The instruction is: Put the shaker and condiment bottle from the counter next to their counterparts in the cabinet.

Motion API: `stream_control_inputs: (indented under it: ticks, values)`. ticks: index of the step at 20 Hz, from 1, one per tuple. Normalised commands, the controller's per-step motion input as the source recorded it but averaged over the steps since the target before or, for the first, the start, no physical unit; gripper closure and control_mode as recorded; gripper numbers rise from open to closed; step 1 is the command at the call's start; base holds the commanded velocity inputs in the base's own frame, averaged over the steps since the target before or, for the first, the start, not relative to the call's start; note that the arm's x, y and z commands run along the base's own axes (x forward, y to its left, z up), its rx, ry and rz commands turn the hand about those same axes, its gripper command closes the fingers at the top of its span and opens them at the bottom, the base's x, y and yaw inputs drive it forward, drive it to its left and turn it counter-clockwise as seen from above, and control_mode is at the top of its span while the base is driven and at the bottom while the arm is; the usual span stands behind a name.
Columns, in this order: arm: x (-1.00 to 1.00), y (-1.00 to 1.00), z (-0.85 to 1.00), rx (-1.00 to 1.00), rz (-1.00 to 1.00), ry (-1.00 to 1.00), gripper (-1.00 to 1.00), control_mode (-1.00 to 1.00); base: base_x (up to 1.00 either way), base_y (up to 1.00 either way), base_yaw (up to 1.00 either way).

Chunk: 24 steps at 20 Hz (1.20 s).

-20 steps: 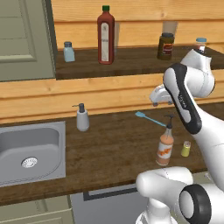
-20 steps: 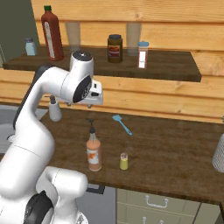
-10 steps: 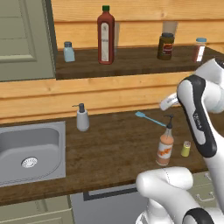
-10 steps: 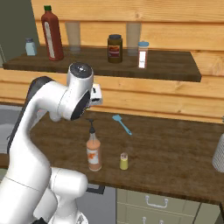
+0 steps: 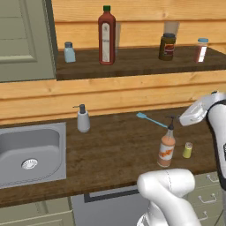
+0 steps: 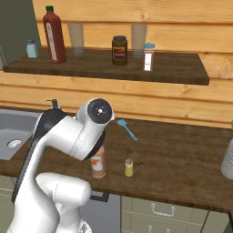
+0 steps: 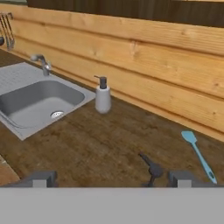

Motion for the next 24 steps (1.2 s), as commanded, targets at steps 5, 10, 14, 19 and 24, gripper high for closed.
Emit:
stream_control_inputs:
  ticks: [5, 10, 14, 19, 24]
  values:
    - [-0.33, -0.18, 0.00, 0.18, 0.08, -0.10, -1.00, -1.00, 0.00, 0.00, 0.00]
    - [-0.14, -0.09, 0.00, 0.11, 0.03, -0.09, -1.00, -1.00, 0.00, 0.00, 0.00]
    - [-0.07, -0.05, 0.00, 0.05, 0.01, -0.05, -1.00, -1.00, 0.00, 0.00, 0.00]
    - [-0.10, 0.00, 0.00, 0.00, 0.06, -0.05, -1.00, -1.00, 0.00, 0.00, 0.00]
    - [-0.14, 0.00, -0.11, 0.00, 0.08, -0.07, -1.00, -1.00, 0.00, 0.00, 0.00]
